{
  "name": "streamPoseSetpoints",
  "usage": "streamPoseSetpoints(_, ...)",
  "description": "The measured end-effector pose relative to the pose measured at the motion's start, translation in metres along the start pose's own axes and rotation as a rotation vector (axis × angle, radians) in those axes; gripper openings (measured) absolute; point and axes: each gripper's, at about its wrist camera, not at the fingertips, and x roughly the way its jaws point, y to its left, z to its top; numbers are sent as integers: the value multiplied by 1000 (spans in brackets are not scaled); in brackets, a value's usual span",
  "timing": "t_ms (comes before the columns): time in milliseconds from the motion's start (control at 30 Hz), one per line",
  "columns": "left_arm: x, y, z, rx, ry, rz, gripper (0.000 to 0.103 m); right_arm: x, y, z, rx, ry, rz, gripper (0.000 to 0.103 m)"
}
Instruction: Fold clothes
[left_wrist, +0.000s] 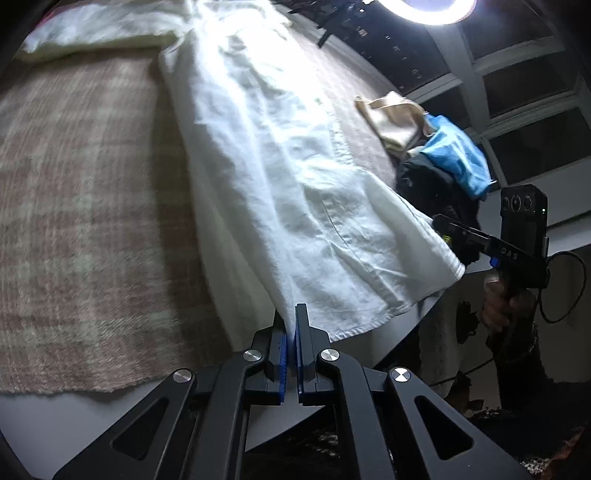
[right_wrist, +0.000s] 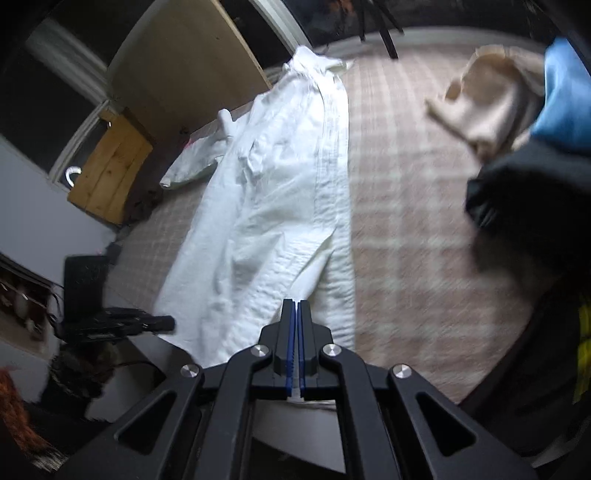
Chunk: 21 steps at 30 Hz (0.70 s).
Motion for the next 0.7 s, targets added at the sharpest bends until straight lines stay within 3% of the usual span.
streamPoseSetpoints(67, 15, 2, -2, -1, 34, 24, 3, 7, -6, -7, -19, 26, -57, 1)
streamPoseSetpoints(233, 23, 2, -8, 14, 64, 68, 4, 36, -20, -24, 6, 185, -75, 3)
streamPoseSetpoints(333, 18, 2, -7, 13, 72, 89, 6, 17, -25, -9, 34, 119, -44, 7)
streamPoseSetpoints(433, 4, 0, -9, 6, 48, 125, 11, 15, -35, 16, 76, 74, 67, 14)
streamPoseSetpoints(533, -10, -14, -12, 41, 25, 202, 14, 43, -45, 44, 72, 96, 135, 15)
streamPoseSetpoints(633, -22, -34, -14, 79, 11, 273, 24, 60, -52, 65, 69, 130, 119, 15)
streamPoseSetpoints(700, -23, -51, -12, 78, -6, 285, 25, 57, -58, 80, 48, 120, 142, 14)
